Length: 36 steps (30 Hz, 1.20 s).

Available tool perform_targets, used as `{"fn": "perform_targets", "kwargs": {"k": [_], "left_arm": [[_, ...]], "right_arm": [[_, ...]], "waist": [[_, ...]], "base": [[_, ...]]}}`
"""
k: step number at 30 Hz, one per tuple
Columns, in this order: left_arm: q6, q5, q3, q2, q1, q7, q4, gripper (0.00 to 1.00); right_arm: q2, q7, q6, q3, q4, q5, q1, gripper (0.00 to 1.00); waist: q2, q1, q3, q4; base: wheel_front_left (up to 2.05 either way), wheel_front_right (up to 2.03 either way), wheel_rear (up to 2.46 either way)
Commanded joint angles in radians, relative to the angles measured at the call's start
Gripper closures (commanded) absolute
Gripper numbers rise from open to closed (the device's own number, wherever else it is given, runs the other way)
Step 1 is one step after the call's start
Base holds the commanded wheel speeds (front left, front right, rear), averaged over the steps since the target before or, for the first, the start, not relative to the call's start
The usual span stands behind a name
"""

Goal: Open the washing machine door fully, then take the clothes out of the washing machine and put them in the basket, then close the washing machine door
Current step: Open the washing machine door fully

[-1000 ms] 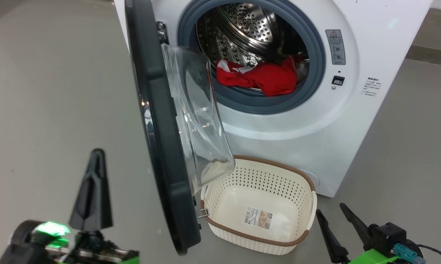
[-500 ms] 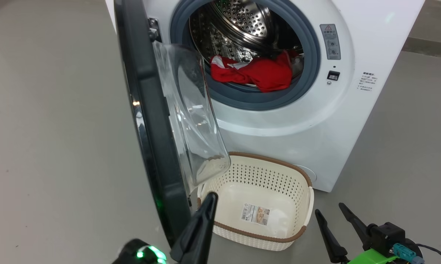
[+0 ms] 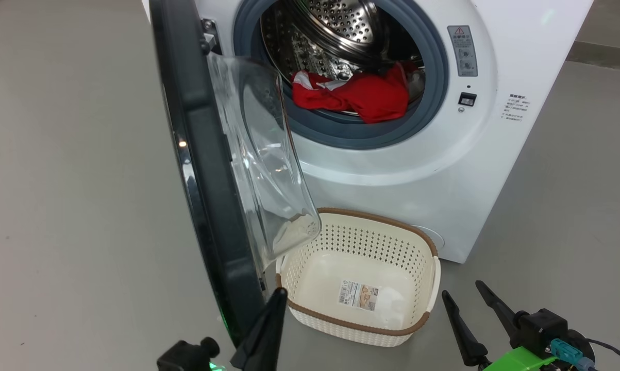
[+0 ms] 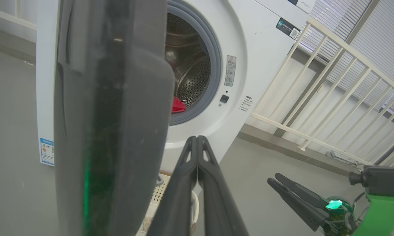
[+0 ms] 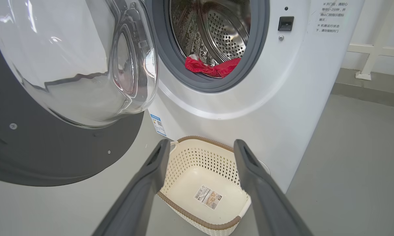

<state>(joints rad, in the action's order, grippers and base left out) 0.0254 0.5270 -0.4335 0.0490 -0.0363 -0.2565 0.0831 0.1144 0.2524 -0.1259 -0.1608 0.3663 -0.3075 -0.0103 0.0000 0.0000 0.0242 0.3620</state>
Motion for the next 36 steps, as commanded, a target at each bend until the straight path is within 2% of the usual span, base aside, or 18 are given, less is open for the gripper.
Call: {"fn": "perform_targets", "kwargs": {"k": [1, 16, 27, 36], "left_arm": [[-0.007, 0.010, 0.042, 0.001, -0.041, -0.005, -0.010, 1.00], [-0.007, -0.001, 0.165, 0.001, -0.027, -0.005, 0.022, 1.00], [-0.007, -0.047, 0.311, 0.001, 0.027, -0.005, -0.037, 1.00], [0.005, -0.055, 0.435, 0.004, 0.005, -0.005, -0.011, 1.00]], "right_arm": [[0.010, 0.009, -0.005, -0.018, -0.025, 0.002, -0.044, 0.00], [0.008, 0.009, -0.005, -0.019, -0.035, 0.006, -0.036, 0.00], [0.000, 0.009, -0.005, -0.014, -0.042, 0.015, -0.025, 0.00], [0.000, 0.009, -0.005, -0.019, -0.047, 0.022, -0.030, 0.00]], "waist": [[0.0000, 0.0000, 0.000, 0.000], [0.0000, 0.0000, -0.011, 0.007], [0.0000, 0.0000, -0.016, 0.035], [0.0000, 0.0000, -0.003, 0.046]], "base": [[0.00, 0.00, 0.00], [0.00, 0.00, 0.00], [0.00, 0.00, 0.00], [0.00, 0.00, 0.00]]}}
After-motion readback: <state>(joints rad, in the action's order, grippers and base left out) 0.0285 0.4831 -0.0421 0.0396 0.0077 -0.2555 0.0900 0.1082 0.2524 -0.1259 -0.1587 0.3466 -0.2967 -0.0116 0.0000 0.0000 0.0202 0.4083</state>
